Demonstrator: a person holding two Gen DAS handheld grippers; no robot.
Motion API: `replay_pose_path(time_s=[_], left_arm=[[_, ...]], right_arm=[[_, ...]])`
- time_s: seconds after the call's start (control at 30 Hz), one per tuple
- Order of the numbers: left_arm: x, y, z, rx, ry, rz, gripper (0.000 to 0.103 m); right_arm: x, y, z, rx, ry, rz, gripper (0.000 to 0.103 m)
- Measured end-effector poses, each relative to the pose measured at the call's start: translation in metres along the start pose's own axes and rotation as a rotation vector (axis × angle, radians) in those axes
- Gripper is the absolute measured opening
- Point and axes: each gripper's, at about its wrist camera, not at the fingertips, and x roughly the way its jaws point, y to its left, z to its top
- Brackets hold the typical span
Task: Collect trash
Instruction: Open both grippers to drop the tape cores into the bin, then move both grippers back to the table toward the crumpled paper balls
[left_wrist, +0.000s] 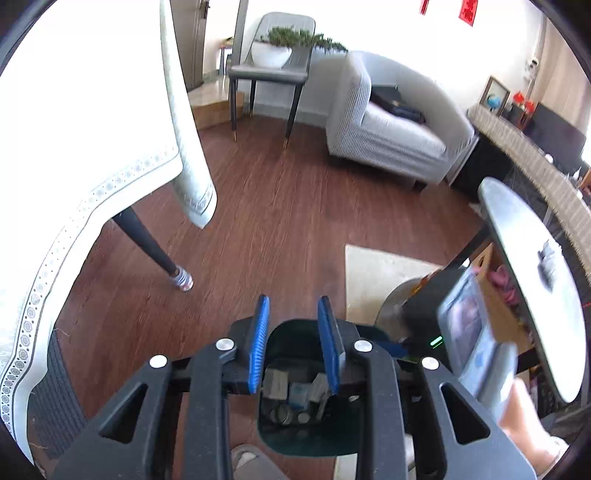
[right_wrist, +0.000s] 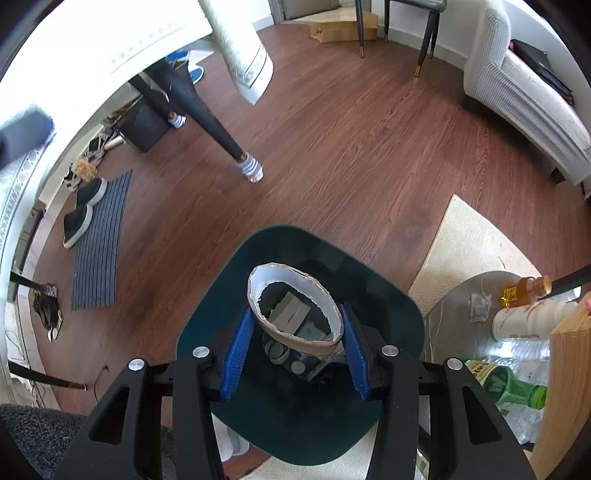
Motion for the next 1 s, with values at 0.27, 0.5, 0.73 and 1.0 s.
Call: replay_pose_path(time_s=[0.27, 0.5, 0.73, 1.0], left_arm=[[-0.025, -0.012, 0.017, -0.061, -0.097, -0.043, 0.027], [-0.038, -0.019, 0.024, -0.088, -0.139, -0.06, 0.026], [-0.049, -0.027, 0.028, -0.107, -0.178, -0.074, 0.027], [-0.052, -0.033, 0.032, -0.117, -0.199, -0.059, 0.037]], right_arm=[[0.029, 0.008, -0.023, -0.054, 0.108, -0.033, 0.049], [0.04, 0.013, -0.041, -0.137, 0.16, -0.084, 0.063], [0.016, 0.011, -0.048, -0.17, 0.091, -0.059, 0.063], [-0.038, 0.017, -0.041, -0.203, -0.064, -0.044, 0.063]])
